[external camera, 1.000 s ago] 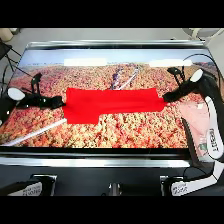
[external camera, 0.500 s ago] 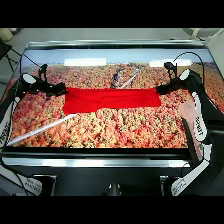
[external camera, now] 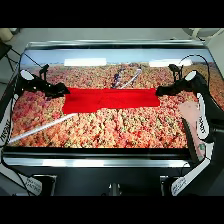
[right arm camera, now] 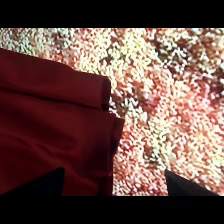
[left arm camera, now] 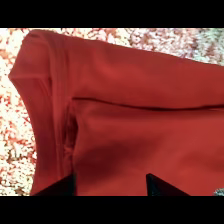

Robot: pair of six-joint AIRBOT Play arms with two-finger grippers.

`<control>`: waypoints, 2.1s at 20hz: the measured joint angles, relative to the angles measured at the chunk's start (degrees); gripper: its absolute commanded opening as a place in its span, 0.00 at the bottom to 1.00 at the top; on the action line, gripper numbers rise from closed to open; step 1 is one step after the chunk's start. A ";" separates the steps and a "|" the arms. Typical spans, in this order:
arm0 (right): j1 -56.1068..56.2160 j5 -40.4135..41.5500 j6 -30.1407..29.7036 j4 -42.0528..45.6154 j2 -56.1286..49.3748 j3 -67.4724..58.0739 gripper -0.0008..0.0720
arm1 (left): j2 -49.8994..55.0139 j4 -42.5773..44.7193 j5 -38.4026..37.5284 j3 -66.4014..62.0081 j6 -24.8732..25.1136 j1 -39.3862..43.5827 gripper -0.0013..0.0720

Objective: Fold the shirts.

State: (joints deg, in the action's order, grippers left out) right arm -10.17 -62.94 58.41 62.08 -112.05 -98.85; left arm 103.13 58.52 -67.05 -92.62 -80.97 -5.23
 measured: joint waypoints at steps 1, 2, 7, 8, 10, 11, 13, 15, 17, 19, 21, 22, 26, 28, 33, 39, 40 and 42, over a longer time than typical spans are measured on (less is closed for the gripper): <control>-0.44 -1.77 -0.17 -2.43 -0.74 0.00 0.95 | -0.96 -0.07 -0.57 -0.13 0.02 0.57 0.74; -0.68 -3.41 -0.31 -4.63 -1.51 0.02 0.93 | -1.84 -0.13 -1.07 -0.22 0.00 1.22 0.74; 0.02 -8.52 -0.92 -11.34 -4.17 0.07 0.03 | -3.63 -0.15 -1.31 -0.37 0.02 6.58 0.40; 0.11 -8.17 -1.18 -12.55 -3.93 0.00 0.03 | -3.63 -0.13 -0.76 -0.37 0.00 7.85 0.17; 0.17 -7.61 -1.99 -13.68 -2.62 0.04 0.03 | -3.45 -0.13 1.09 -0.39 -0.11 10.75 0.05; 0.26 -7.63 -2.56 -14.32 -1.05 0.04 0.03 | -3.17 -0.31 2.43 -0.37 -0.83 12.39 0.05; 0.52 -7.85 -3.91 -15.26 2.99 0.00 0.03 | -2.29 -2.03 5.49 -0.39 -1.92 15.50 0.05; 0.79 -8.81 -5.03 -15.72 8.13 0.00 0.03 | -0.70 -5.88 8.79 -0.39 -2.82 18.58 0.05; 1.64 -10.12 -5.81 -16.02 13.46 0.00 0.03 | 1.27 -11.39 12.13 -0.39 -3.32 21.66 0.05; 3.08 -11.47 -6.27 -16.37 18.93 0.00 0.03 | 3.26 -16.48 15.28 -0.37 -3.50 24.65 0.05; 4.72 -12.92 -6.45 -16.06 23.82 0.00 0.03 | 4.76 -20.09 18.29 -0.42 -3.69 27.67 0.05; 5.68 -13.68 -6.43 -15.82 25.86 0.00 0.03 | 5.53 -21.75 19.56 -0.39 -3.72 29.27 0.05; 8.92 -17.09 -4.42 -14.49 31.63 0.00 0.03 | 8.11 -28.06 24.65 -0.39 -3.89 35.69 0.05; 9.88 -18.25 -3.28 -14.27 33.38 0.00 0.03 | 9.29 -30.51 26.95 -0.55 -3.89 38.23 0.04; 10.97 -18.58 -1.84 -13.20 32.89 0.00 0.03 | 7.98 -30.75 28.41 -0.79 -1.66 36.63 0.04; 20.13 -7.87 -1.40 -15.58 23.65 0.00 0.03 | -5.73 -12.81 26.16 -0.85 -7.63 20.87 0.04; 22.77 -5.14 -1.42 -16.72 21.16 0.00 0.03 | -8.81 -11.13 26.14 -0.85 -8.39 17.94 0.04; 27.93 0.42 -1.42 -19.02 15.93 0.00 0.03 | -14.73 -8.94 25.90 -0.85 -9.46 13.03 0.04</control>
State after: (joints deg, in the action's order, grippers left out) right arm 17.76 -62.52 56.99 43.07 -96.12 -98.85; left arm 88.40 49.58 -41.15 -93.47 -90.43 7.79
